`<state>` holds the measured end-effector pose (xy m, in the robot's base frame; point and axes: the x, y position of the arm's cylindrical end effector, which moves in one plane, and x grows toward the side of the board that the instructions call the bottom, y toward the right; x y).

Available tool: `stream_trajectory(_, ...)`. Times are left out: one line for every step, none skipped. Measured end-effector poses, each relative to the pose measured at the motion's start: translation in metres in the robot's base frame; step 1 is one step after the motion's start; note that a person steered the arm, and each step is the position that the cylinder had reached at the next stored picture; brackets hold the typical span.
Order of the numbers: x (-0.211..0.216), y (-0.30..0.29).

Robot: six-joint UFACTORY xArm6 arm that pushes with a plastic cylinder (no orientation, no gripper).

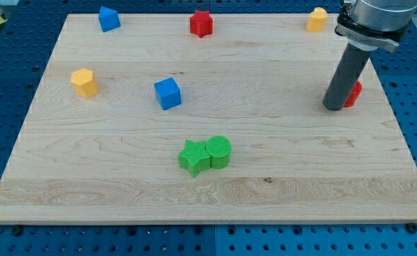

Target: Place the blue cube diagonally bottom left to the red star

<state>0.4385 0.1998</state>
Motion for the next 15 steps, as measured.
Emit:
stream_trajectory(0.0,0.002)
stream_trajectory(0.0,0.002)
stream_trajectory(0.004,-0.013)
stream_trajectory(0.006,-0.014)
stream_trajectory(0.005,-0.016)
stream_trajectory(-0.009,-0.06)
stream_trajectory(-0.031,-0.129)
stream_trajectory(-0.035,-0.192)
stream_trajectory(-0.035,-0.202)
stream_trajectory(-0.036,-0.229)
stream_trajectory(-0.035,-0.237)
stream_trajectory(-0.035,-0.259)
stream_trajectory(-0.035,-0.272)
stream_trajectory(-0.033,-0.287)
stream_trajectory(-0.001,-0.298)
